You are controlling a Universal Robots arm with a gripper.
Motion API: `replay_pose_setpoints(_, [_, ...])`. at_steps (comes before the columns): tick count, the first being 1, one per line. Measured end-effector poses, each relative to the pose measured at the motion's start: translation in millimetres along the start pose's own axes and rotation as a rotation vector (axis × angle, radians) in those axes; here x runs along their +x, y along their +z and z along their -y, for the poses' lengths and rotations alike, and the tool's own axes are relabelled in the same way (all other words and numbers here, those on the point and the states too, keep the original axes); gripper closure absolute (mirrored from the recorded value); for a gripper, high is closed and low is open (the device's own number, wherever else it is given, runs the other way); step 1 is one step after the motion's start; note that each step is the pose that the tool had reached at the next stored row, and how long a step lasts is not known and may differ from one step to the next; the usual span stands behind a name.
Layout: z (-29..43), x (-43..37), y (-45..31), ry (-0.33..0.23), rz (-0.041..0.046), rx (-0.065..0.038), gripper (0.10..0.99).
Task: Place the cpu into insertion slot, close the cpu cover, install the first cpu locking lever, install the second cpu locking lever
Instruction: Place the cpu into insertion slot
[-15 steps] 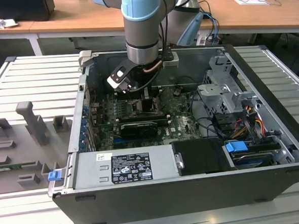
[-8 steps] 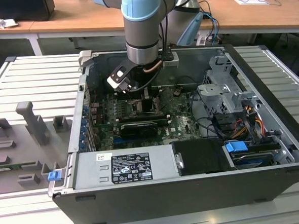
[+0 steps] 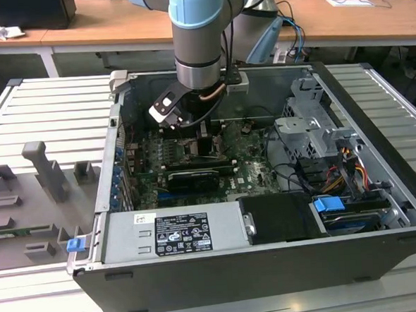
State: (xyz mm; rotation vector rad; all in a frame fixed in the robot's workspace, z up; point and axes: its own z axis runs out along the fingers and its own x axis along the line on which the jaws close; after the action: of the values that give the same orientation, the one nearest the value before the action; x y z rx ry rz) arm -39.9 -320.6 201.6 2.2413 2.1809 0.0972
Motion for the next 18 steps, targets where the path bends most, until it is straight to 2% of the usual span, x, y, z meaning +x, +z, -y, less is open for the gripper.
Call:
replay_pose_setpoints(4, [-0.5, 0.2, -6.7, 0.002, 0.0001, 0.000, 0.486])
replay_pose_setpoints(6, [-1.3, 0.3, -8.6, 0.003, 0.0002, 0.002, 0.616])
replay_pose_setpoints(8, [-1.5, 0.4, -10.0, 0.003, 0.0002, 0.002, 0.855])
replay_pose_setpoints(9, [-1.5, 0.4, -10.3, 0.003, 0.0000, 0.002, 0.918])
replay_pose_setpoints(11, [-1.5, 0.4, -11.0, 0.003, 0.0003, 0.002, 0.918])
replay_pose_setpoints(12, [-1.5, 0.4, -11.3, 0.003, 0.0003, 0.002, 0.980])
replay_pose_setpoints(18, [-1.7, 0.5, -13.2, 0.004, 0.0001, 0.002, 0.980])
